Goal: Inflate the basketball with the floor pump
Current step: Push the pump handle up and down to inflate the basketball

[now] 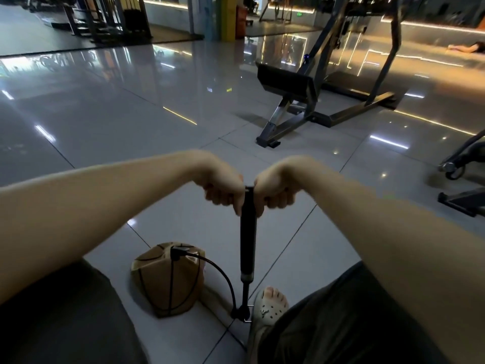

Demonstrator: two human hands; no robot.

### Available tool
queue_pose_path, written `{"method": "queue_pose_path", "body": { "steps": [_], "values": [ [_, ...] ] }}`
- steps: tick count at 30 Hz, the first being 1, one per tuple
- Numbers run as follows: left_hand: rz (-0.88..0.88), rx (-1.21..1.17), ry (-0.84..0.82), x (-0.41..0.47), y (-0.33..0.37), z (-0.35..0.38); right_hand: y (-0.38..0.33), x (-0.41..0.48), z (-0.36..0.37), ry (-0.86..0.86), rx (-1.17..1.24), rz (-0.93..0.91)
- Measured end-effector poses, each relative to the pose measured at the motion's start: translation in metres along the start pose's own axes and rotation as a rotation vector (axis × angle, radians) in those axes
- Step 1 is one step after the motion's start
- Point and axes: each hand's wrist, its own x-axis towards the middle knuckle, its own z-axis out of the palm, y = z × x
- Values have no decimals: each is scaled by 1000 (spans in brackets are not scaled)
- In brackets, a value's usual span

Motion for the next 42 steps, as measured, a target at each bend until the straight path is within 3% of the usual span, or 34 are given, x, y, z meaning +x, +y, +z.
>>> {"method": "queue_pose_path", "body": {
  "steps": [3,11,17,20,25,30,34,42],
  "values": [
    [-25,22,-27,5,-2,-5,0,4,-6,-30,-19,9],
    [-80,64,-29,106,-59,120,37,115,108,-165,-40,63],
    [-54,92,17,116,-57,165,51,125,147,-247,-92,145],
    [-102,121,-18,94,-43,155,44,105,143,-219,-134,173],
    [-112,-94,-193,35,-24,83,18,38,73,-118,-52,43],
    [-62,-122,-149,-10,-8,2,-6,-3,-4,-125,19,3],
    [-120,-49,-203,41,-28,34,9,50,28,-196,-23,69],
    [-94,82,-82,129,-66,129,47,141,118,-183,-68,42]
  ]
}}
